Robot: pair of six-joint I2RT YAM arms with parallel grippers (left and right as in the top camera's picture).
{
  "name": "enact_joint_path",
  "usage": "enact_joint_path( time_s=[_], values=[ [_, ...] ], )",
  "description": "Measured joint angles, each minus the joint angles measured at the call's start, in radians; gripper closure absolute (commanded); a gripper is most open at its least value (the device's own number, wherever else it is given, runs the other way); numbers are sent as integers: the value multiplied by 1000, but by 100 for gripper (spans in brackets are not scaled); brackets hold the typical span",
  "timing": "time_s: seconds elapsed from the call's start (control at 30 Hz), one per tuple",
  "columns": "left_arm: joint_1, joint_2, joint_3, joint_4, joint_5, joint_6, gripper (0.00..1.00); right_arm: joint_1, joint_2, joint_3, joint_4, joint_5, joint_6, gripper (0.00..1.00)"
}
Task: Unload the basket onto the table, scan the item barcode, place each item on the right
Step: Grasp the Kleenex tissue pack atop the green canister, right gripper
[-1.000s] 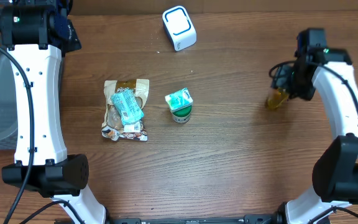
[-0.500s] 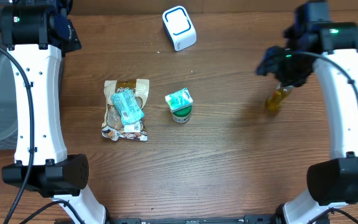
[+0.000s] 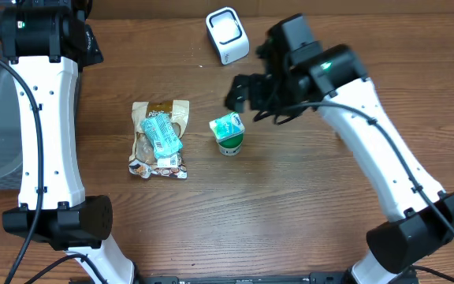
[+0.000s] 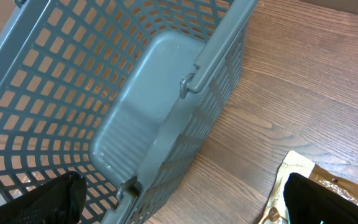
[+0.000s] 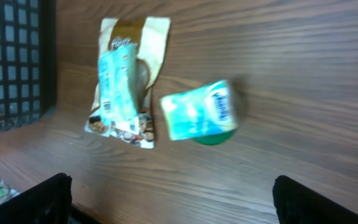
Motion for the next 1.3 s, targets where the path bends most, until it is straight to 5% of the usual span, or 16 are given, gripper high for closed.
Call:
enact_joint_path(
  time_s=[0.1, 0.23, 0.5, 0.57, 0.73, 0.87, 0.93, 1.3],
  values=[
    [0, 0, 0, 0, 0, 0, 0, 47, 0, -40, 43, 25, 61, 39],
    [0, 0, 0, 0, 0, 0, 0, 89, 0, -107, 106, 54, 108, 46],
    [0, 0, 0, 0, 0, 0, 0, 109, 0, -214, 212, 70, 244, 50],
    [0, 0, 0, 0, 0, 0, 0, 109, 0, -242, 233, 73, 315, 38],
    [0, 0, 0, 0, 0, 0, 0, 109, 0, -291, 236, 78, 506, 36],
    [0, 0, 0, 0, 0, 0, 1, 109, 0, -295, 244, 79, 592, 55],
    [0, 0, 0, 0, 0, 0, 0, 109, 0, -295, 257, 84, 624, 56],
    [0, 0, 0, 0, 0, 0, 1, 109, 0, -296, 330, 96, 668, 39]
  ],
)
